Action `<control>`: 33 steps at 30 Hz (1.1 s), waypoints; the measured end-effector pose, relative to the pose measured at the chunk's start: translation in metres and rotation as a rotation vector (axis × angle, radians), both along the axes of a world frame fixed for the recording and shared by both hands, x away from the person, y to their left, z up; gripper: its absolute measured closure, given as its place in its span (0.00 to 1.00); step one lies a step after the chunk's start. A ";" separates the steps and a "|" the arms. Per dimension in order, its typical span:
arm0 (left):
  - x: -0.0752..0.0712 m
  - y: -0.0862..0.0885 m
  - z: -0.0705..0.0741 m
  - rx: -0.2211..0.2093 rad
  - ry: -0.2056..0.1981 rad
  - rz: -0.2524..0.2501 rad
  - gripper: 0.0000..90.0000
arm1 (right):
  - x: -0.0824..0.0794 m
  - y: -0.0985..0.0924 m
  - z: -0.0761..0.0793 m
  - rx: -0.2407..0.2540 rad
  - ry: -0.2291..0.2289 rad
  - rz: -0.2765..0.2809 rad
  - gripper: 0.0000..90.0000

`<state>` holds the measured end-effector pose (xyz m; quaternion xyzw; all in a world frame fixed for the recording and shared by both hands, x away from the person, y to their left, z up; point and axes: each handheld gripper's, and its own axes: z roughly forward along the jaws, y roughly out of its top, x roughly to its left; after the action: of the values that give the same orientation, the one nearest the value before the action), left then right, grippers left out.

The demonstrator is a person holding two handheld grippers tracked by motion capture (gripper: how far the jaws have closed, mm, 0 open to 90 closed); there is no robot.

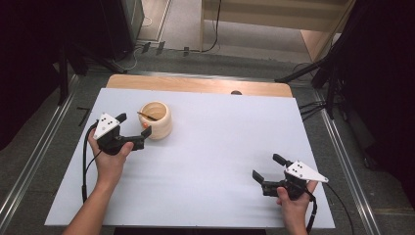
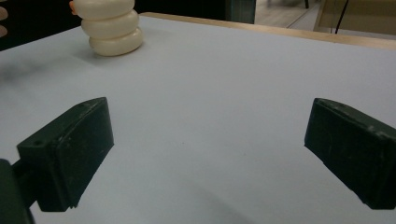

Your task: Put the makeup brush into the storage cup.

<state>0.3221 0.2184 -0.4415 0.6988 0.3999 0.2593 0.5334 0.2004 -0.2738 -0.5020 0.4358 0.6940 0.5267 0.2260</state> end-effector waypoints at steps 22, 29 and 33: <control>-0.037 0.013 -0.010 0.000 -0.006 -0.001 0.00 | 0.000 0.000 0.000 -0.001 -0.004 -0.001 0.02; -0.046 0.015 -0.014 0.008 -0.002 -0.006 0.00 | 0.001 0.001 0.000 -0.003 -0.006 -0.001 0.02; -0.052 0.014 -0.016 0.013 -0.003 -0.009 0.00 | 0.000 0.000 0.001 0.000 -0.003 -0.005 0.02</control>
<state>0.2699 0.2329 -0.4574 0.7035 0.3943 0.2605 0.5308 0.2007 -0.2742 -0.5014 0.4368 0.6924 0.5268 0.2285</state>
